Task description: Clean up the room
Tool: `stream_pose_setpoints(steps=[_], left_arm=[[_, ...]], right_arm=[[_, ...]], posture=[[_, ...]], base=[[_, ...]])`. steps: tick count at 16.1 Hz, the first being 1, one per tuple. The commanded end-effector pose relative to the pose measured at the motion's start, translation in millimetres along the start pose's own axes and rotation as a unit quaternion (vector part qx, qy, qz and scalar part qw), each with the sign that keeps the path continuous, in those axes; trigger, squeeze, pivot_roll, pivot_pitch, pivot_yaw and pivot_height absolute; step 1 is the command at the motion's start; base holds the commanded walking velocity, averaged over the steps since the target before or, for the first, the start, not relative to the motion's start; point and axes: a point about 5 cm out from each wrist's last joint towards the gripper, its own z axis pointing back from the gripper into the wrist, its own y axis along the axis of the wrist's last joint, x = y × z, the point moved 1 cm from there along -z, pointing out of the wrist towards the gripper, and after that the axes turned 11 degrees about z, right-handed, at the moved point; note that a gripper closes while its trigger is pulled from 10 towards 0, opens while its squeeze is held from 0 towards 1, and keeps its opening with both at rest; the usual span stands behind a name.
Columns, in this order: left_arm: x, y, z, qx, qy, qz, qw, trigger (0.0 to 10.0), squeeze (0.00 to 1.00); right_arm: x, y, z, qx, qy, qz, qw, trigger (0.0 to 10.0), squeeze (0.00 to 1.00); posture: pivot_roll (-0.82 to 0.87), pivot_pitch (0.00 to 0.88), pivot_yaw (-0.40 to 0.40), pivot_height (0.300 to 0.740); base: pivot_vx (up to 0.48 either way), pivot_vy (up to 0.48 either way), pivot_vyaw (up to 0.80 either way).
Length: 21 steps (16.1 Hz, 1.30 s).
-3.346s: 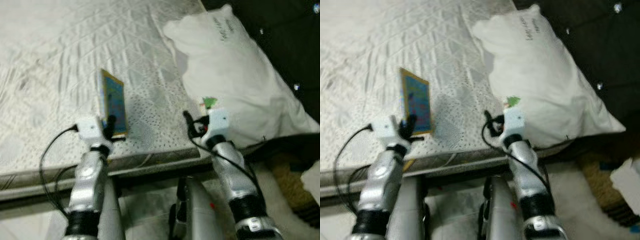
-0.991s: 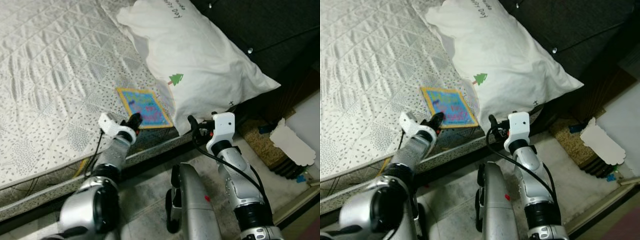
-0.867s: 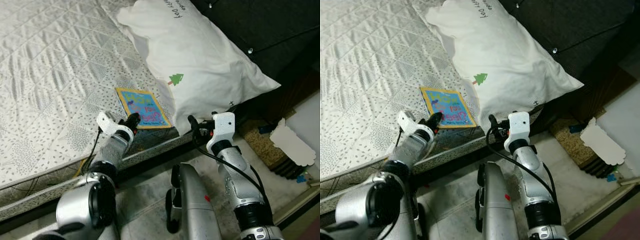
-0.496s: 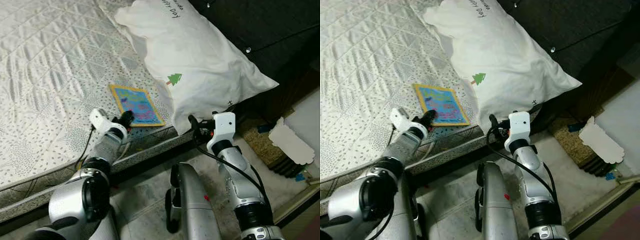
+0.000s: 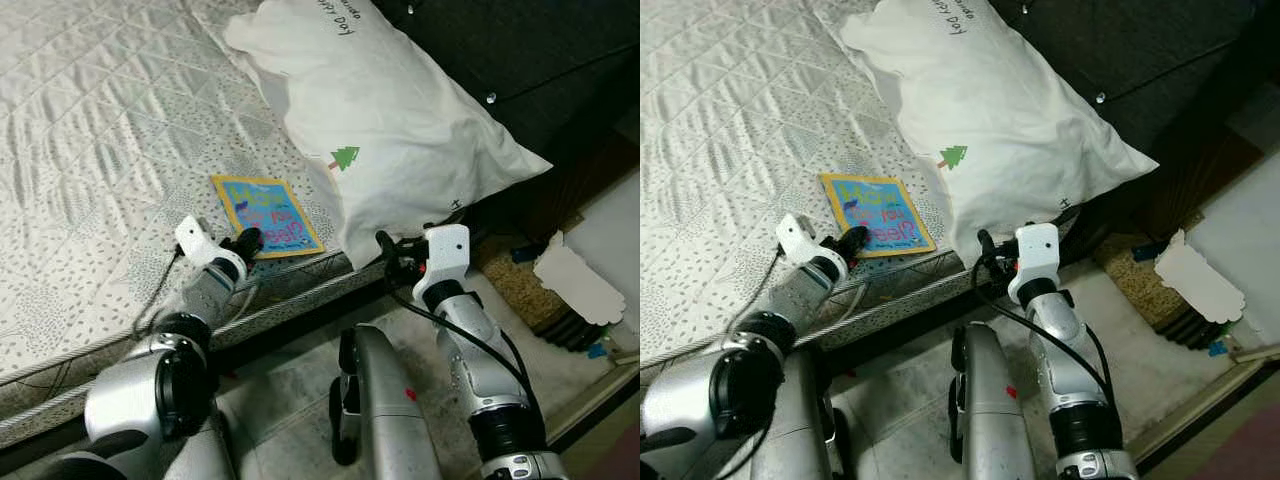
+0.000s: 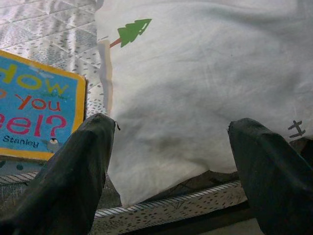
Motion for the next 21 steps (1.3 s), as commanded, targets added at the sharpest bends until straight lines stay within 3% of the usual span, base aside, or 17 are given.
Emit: stream_pose_setpoints(steps=[1,5,7,12,15,20,21], left_arm=[[-2.9,3.6,0.2,0.0,0.021,-0.016,1.0,10.0,1.0],[-8.2,22.4,3.0,0.02,0.034,-0.029,0.999,10.0,1.0],[-13.6,29.0,5.3,0.023,0.049,-0.056,0.997,10.0,1.0],[-21.4,17.3,6.8,-0.002,0.065,-0.093,0.994,10.0,1.0],[-16.7,16.6,6.1,0.018,0.045,-0.105,0.993,10.0,1.0],[-19.5,19.2,24.6,0.083,0.04,-0.192,0.977,10.0,1.0],[-20.3,23.2,34.5,0.11,0.051,-0.231,0.965,10.0,1.0]], right_arm=[[2.0,2.6,1.1,0.006,-0.005,0.006,1.0,10.0,0.0],[1.8,2.9,-1.4,0.006,-0.007,0.003,1.0,10.0,0.0],[1.7,2.8,-3.2,0.007,-0.008,0.002,1.0,10.0,0.0],[-0.2,1.6,-6.8,0.008,-0.004,0.002,1.0,10.0,0.0],[-3.0,1.3,-10.9,0.009,-0.005,-0.001,1.0,10.0,0.0],[-6.5,4.6,-22.4,0.018,-0.004,-0.011,1.0,10.0,0.0],[-6.9,5.6,-26.2,0.02,-0.005,-0.01,1.0,10.0,0.0]], posture=[[-0.08,0.202,-0.089,0.556],[-0.08,0.192,-0.083,0.556],[-0.07,0.182,-0.081,0.556],[-0.05,0.159,-0.073,0.556],[-0.02,0.136,-0.056,0.556],[0.04,0.084,-0.029,0.556],[0.05,0.067,-0.025,0.556]], base=[[0.0,0.0,0.0],[0.0,0.0,0.0],[0.0,0.0,0.0],[0.0,0.0,0.0],[0.0,0.0,0.0],[0.0,0.0,0.0],[0.0,0.0,0.0]])
